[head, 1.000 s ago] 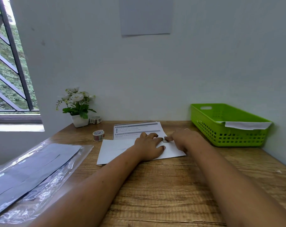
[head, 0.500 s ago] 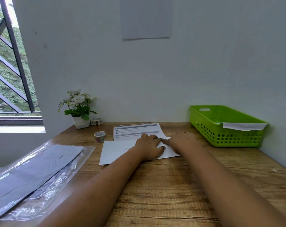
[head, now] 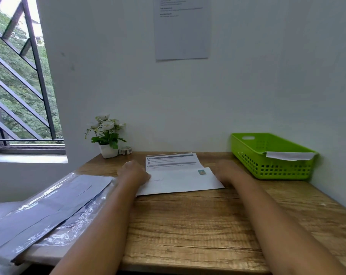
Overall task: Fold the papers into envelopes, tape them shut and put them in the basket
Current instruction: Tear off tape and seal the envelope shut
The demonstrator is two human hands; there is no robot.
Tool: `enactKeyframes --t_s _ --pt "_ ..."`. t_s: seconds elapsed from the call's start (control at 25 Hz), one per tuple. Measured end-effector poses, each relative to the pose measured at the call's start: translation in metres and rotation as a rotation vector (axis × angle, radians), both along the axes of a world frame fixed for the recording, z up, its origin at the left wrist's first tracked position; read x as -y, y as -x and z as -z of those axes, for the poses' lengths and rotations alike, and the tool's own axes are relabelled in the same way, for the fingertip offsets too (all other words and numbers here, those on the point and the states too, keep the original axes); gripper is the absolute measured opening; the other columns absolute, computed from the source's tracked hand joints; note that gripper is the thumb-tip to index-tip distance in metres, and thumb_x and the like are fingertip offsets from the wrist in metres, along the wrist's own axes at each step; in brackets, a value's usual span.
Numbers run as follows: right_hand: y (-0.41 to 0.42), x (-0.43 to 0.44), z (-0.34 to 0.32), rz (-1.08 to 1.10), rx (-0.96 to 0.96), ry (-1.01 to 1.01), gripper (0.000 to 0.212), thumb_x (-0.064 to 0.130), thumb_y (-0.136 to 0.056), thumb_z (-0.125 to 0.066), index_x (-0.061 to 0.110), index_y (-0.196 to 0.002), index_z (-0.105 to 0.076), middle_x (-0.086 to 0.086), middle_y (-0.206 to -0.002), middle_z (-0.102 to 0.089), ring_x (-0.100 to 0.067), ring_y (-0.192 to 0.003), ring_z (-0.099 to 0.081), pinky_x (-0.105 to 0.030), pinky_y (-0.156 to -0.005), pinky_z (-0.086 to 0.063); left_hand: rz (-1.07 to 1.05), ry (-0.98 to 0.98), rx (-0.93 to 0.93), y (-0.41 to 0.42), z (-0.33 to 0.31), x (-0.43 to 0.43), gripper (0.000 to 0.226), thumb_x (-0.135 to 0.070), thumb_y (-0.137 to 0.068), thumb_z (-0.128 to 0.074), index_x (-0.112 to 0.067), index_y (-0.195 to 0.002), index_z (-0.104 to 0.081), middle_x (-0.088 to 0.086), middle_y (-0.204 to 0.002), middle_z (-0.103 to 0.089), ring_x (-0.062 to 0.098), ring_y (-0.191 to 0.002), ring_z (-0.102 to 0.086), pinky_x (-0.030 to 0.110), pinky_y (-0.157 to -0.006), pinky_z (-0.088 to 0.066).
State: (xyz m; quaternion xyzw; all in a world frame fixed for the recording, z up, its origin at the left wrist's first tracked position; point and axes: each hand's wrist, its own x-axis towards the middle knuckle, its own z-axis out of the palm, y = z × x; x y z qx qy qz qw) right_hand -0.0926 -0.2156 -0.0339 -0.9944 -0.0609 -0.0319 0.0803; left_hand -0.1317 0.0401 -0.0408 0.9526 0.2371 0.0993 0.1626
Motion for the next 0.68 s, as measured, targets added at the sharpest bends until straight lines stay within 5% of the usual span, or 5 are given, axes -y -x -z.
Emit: enactKeyframes --t_s 0.2,0.36,0.56,0.68 --pt "0.011 0.000 0.004 0.045 -0.082 -0.316 0.026 0.022 -0.088 -0.062 0.004 -0.107 -0.063 -0.006 -0.092 -0.054 -0.020 -0.092 -0.047 -0.025 -0.072 -0.040 -0.001 0.275 0.091 -0.003 -0.001 0.000 0.056 -0.008 -0.084 -0.062 -0.016 -0.136 -0.041 0.012 -0.135 -0.049 0.026 -0.110 -0.053 0.029 -0.075 -0.045" --pt "0.016 0.005 0.009 0.197 -0.038 -0.637 0.045 0.019 -0.086 -0.066 -0.002 -0.124 -0.055 -0.017 -0.123 -0.057 -0.026 -0.107 -0.055 -0.031 -0.090 -0.045 0.065 0.560 0.381 0.003 -0.003 -0.007 0.032 0.002 -0.090 -0.048 -0.020 -0.095 -0.071 0.006 -0.120 -0.059 0.014 -0.075 -0.047 0.022 -0.053 -0.036" --pt "0.036 -0.012 -0.003 0.262 0.174 -0.989 0.057 0.040 -0.086 -0.060 0.005 -0.129 -0.047 -0.012 -0.125 -0.052 -0.034 -0.116 -0.052 -0.038 -0.095 -0.047 -0.017 0.914 0.808 0.024 -0.020 0.014 0.036 0.002 -0.093 -0.043 -0.018 -0.099 -0.073 0.003 -0.116 -0.058 0.015 -0.080 -0.051 0.021 -0.064 -0.047" --pt "0.058 -0.027 -0.016 0.094 -0.032 -1.453 0.074 0.044 -0.089 -0.058 0.018 -0.148 -0.022 -0.009 -0.145 -0.041 -0.030 -0.119 -0.051 -0.039 -0.081 -0.055 -0.082 1.182 0.935 0.025 -0.034 0.050 0.044 0.009 -0.089 -0.036 -0.015 -0.104 -0.071 0.009 -0.119 -0.058 0.026 -0.098 -0.057 0.030 -0.082 -0.054"
